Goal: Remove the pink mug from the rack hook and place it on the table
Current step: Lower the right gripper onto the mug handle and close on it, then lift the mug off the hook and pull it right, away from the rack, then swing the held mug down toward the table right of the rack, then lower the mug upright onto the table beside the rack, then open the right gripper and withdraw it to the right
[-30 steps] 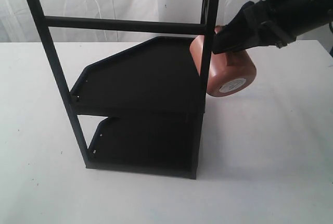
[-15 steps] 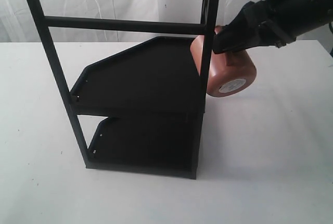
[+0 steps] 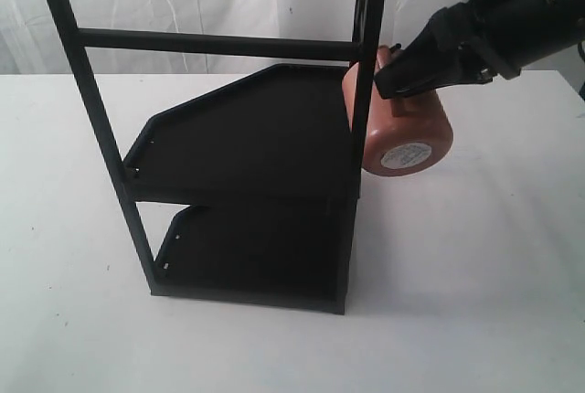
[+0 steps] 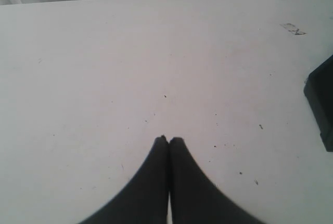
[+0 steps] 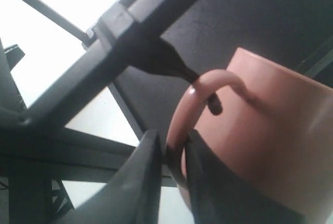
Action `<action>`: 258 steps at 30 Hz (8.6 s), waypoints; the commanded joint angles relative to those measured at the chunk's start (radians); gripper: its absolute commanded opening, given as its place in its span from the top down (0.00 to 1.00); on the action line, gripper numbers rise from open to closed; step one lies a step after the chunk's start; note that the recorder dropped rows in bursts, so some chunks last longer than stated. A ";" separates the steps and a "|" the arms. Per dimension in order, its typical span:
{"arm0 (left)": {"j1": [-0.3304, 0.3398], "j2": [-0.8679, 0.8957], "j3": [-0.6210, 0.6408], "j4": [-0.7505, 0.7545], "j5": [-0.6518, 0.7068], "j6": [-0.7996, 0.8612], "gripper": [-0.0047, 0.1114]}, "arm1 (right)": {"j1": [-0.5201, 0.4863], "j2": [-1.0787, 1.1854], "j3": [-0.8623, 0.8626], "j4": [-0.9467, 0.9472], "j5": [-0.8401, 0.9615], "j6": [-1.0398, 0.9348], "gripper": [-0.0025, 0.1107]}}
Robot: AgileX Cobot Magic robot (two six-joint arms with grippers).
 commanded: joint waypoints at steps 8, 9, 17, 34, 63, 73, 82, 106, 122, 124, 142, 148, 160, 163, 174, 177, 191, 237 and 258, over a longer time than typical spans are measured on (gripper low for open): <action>-0.006 -0.004 0.003 -0.009 -0.005 0.000 0.96 | 0.001 -0.001 -0.005 0.006 -0.040 0.008 0.89; -0.006 -0.004 0.003 -0.009 -0.005 0.000 0.96 | 0.001 -0.001 -0.005 0.006 -0.038 0.008 0.92; -0.006 -0.004 0.003 -0.009 -0.005 0.000 0.96 | 0.001 -0.001 -0.005 0.006 -0.024 0.008 0.98; -0.006 -0.004 0.003 -0.009 -0.005 0.000 0.96 | 0.001 -0.046 -0.005 -0.009 -0.029 0.005 0.98; -0.006 -0.004 0.003 -0.009 -0.005 0.000 0.96 | 0.001 -0.131 0.129 -0.566 -0.420 0.302 0.98; -0.006 -0.004 0.003 -0.009 -0.005 0.000 0.96 | 0.001 -0.131 0.445 -0.329 -1.000 0.341 0.98; -0.006 -0.004 0.003 -0.009 -0.005 0.000 0.96 | 0.164 -0.220 0.631 -0.416 -1.350 0.337 0.98; -0.006 -0.004 0.003 -0.009 -0.005 0.000 0.96 | 0.319 -0.256 0.917 -0.857 -2.052 0.619 0.98; -0.006 -0.004 0.003 -0.009 -0.005 0.000 0.96 | 0.310 0.250 0.911 -0.804 -2.419 0.571 0.94; -0.006 -0.004 0.003 -0.009 -0.005 0.000 0.96 | 0.310 0.282 0.909 -0.803 -2.419 0.571 0.89; -0.006 -0.004 0.003 -0.009 -0.005 0.000 0.96 | 0.310 0.381 0.866 -0.805 -2.419 0.579 0.83; -0.006 -0.004 0.003 -0.009 -0.005 0.000 0.96 | 0.310 0.383 0.839 -0.815 -2.419 0.579 0.92; -0.006 -0.004 0.003 -0.009 -0.005 0.000 0.96 | 0.264 0.426 0.782 -0.901 -2.419 0.569 0.98; -0.006 -0.004 0.003 -0.009 -0.005 0.000 0.96 | 0.239 0.463 0.759 -0.994 -2.419 0.571 0.98; -0.006 -0.004 0.003 -0.009 -0.005 0.000 0.96 | 0.207 0.558 0.706 -1.112 -2.419 0.571 0.98; -0.006 -0.004 0.003 -0.009 -0.005 0.000 0.96 | 0.200 0.577 0.689 -1.172 -2.419 0.571 0.98; -0.006 -0.004 0.003 -0.009 -0.005 0.000 0.96 | 0.188 0.638 0.667 -1.162 -2.419 0.660 0.98; -0.006 -0.004 0.003 -0.009 -0.005 0.000 0.96 | 0.188 0.234 1.134 -1.097 -2.419 0.879 0.80; -0.006 -0.004 0.003 -0.009 -0.005 0.000 0.96 | 0.188 -0.975 1.203 -1.584 -1.604 1.518 0.98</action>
